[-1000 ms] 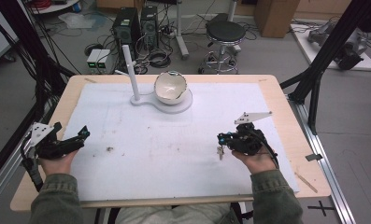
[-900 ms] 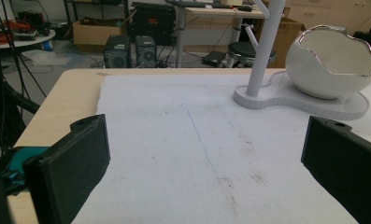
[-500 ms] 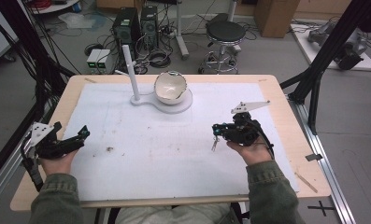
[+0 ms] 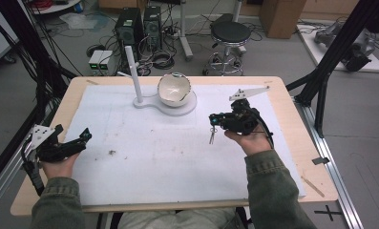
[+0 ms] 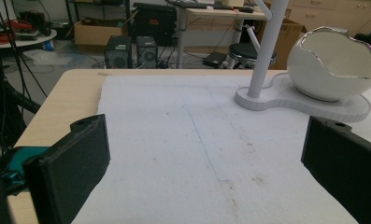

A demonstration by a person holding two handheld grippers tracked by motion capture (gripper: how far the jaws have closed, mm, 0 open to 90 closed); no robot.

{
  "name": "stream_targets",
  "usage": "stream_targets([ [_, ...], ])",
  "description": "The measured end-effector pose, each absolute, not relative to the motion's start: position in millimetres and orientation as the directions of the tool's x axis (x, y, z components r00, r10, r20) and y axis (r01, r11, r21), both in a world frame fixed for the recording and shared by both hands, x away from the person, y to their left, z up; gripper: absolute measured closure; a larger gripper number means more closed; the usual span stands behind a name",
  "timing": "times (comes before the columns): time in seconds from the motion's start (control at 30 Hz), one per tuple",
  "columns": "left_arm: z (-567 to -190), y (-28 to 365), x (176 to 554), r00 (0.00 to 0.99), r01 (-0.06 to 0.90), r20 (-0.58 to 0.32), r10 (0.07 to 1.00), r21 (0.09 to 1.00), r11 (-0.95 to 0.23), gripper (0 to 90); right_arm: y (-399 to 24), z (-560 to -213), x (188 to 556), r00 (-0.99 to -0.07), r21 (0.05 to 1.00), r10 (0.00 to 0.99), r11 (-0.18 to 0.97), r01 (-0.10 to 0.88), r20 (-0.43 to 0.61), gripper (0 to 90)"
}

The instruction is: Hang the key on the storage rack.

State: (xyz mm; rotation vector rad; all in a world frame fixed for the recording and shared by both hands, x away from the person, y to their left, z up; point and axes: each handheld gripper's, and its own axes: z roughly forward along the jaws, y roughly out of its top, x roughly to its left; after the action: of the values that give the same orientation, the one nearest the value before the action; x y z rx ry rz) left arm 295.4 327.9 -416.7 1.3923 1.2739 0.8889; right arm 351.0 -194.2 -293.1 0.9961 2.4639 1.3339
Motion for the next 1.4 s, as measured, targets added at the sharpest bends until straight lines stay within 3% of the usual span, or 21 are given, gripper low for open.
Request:
stream_targets([
  [1.4, -419.1, 329.3, 301.0, 0.168, 0.229, -0.119, 0.979, 0.970, 0.079, 1.7, -90.9, -272.6, 434.3, -0.828, 0.786, 0.526, 0.423, 0.451, 0.192, 88.1],
])
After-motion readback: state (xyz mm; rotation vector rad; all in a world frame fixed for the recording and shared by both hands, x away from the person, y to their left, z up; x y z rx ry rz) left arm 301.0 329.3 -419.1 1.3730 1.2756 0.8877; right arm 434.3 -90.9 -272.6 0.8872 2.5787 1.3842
